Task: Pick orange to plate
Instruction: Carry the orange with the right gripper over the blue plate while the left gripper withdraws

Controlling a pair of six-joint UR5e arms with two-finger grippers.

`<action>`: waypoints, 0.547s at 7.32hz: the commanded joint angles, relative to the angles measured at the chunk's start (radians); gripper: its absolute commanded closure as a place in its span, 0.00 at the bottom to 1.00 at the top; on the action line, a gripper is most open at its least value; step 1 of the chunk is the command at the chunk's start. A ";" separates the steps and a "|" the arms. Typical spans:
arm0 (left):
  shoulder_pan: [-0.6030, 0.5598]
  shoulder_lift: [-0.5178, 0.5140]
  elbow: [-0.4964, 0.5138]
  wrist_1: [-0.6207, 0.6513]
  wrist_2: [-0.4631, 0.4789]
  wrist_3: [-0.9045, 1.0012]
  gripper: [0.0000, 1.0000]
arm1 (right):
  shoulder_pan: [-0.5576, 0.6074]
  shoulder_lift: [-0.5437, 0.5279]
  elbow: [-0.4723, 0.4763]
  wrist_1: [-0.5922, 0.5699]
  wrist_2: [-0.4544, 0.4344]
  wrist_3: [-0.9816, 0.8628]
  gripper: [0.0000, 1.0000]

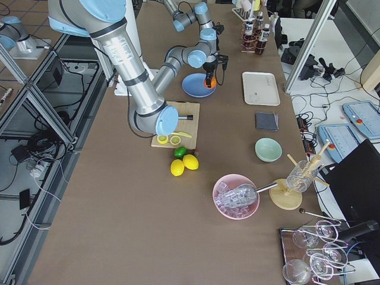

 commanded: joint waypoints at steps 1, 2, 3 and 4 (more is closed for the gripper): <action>-0.094 0.079 -0.065 0.061 -0.082 0.102 0.02 | -0.116 0.041 -0.012 -0.015 -0.110 0.022 1.00; -0.143 0.102 -0.086 0.111 -0.119 0.152 0.02 | -0.145 0.044 -0.030 -0.011 -0.136 0.032 1.00; -0.194 0.126 -0.094 0.118 -0.133 0.229 0.02 | -0.151 0.075 -0.085 -0.006 -0.149 0.029 1.00; -0.229 0.166 -0.113 0.116 -0.160 0.266 0.02 | -0.153 0.092 -0.146 0.050 -0.149 0.031 1.00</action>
